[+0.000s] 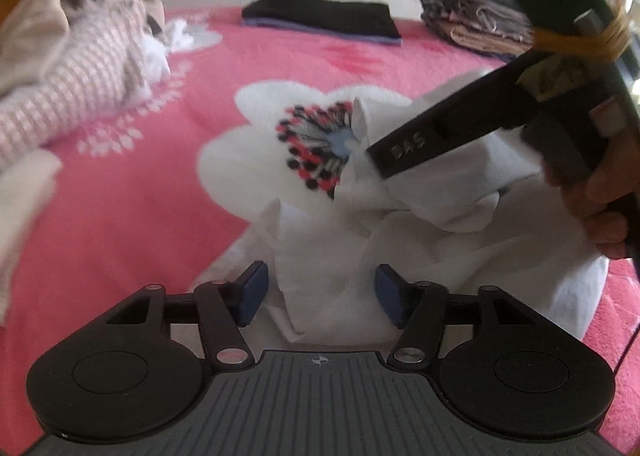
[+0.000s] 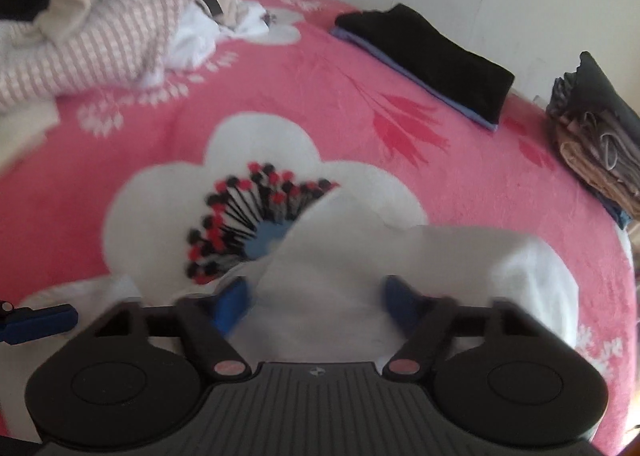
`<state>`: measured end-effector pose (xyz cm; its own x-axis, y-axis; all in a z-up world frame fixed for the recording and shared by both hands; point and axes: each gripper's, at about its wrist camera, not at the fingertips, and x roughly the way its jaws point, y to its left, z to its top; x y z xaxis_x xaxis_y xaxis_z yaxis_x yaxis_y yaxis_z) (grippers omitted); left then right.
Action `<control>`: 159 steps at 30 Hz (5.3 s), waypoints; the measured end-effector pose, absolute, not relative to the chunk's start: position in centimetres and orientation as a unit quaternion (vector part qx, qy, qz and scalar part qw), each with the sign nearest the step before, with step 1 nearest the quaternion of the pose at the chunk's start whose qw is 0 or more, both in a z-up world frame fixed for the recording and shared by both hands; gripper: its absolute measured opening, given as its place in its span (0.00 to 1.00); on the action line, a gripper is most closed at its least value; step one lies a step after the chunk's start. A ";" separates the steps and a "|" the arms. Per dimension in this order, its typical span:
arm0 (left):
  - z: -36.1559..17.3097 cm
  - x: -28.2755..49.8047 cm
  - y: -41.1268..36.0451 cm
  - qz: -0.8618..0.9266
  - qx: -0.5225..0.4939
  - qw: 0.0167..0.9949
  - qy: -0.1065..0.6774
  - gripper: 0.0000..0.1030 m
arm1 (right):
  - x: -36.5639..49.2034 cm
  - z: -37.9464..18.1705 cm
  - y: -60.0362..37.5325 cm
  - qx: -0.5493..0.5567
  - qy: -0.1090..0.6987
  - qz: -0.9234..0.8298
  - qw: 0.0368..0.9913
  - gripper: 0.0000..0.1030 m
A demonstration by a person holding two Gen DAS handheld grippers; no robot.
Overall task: Fold clothes
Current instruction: 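Grasp the white shirt with the left gripper while the right gripper grasps it too, then lift the white shirt off the bed with both grippers, then raise the shirt high with both grippers and shake it out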
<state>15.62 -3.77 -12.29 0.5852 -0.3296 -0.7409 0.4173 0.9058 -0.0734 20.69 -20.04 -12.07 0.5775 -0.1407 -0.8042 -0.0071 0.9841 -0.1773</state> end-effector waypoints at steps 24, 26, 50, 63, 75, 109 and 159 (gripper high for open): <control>-1.4 9.2 3.2 -0.147 -0.041 0.955 0.255 0.00 | 8.1 4.5 -27.2 0.068 0.255 -0.077 0.961 0.03; -0.3 7.6 4.0 -0.160 -0.043 0.955 0.246 0.00 | 5.8 6.1 -27.9 0.078 0.240 -0.076 0.965 0.03; -6.4 -0.6 2.9 -0.372 0.034 0.797 0.474 0.13 | -11.8 -4.8 -37.1 0.135 0.506 -0.205 0.827 0.47; -6.1 8.3 0.9 -0.326 -0.152 0.811 0.461 0.43 | -7.7 1.0 -34.0 0.204 0.388 -0.125 0.890 0.65; -11.0 15.6 -4.0 -0.286 -0.237 0.771 0.517 0.45 | 0.2 -4.6 -30.6 0.310 0.419 -0.152 0.840 0.71; 4.2 10.6 2.0 -0.364 -0.262 0.867 0.219 0.00 | -3.5 -3.5 -27.1 0.104 0.381 -0.210 0.894 0.44; 38.0 -9.8 6.4 -0.254 -0.027 0.941 -0.224 0.00 | -21.6 33.6 -21.6 -0.152 -0.212 -0.157 0.953 0.09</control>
